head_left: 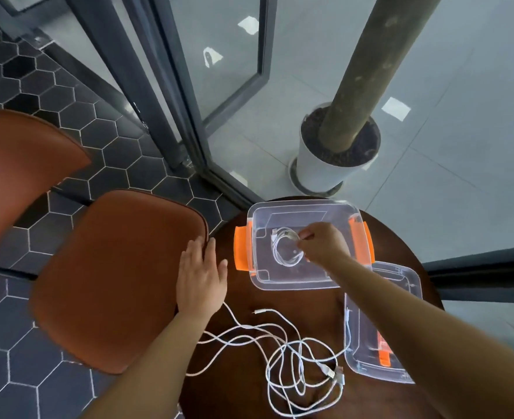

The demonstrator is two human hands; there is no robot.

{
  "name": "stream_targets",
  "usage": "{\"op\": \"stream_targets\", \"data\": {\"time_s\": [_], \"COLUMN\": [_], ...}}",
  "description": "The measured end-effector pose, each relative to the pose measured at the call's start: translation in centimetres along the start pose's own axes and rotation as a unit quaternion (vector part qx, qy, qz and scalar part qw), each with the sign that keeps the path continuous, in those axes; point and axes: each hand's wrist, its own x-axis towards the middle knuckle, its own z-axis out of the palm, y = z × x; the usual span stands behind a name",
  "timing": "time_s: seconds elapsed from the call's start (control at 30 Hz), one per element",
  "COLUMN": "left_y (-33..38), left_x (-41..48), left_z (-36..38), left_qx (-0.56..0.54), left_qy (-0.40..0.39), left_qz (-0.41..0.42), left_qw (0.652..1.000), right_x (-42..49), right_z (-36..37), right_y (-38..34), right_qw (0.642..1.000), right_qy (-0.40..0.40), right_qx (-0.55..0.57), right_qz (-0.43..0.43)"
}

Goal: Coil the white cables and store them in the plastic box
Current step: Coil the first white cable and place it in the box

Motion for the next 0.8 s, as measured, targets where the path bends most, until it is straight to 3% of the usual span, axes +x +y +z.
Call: {"op": "stream_targets", "data": {"time_s": [0.2,0.8], "left_y": [-0.2,-0.7], "left_x": [0.6,0.2], "left_z": [3.2,4.7], "left_qx": [0.033,0.061], "left_qy": [-0.103,-0.089], "left_qz": [-0.014,-0.005], "left_qw": [0.994,0.994], "right_x": [2.2,3.9], "right_z": [1.5,4.3], "right_y": [0.2,0.6], "right_qw": [0.997,0.990], "right_qy": [-0.040,-0.084], "right_qx": [-0.061,-0.115], "right_qz": [-0.018,0.001]}}
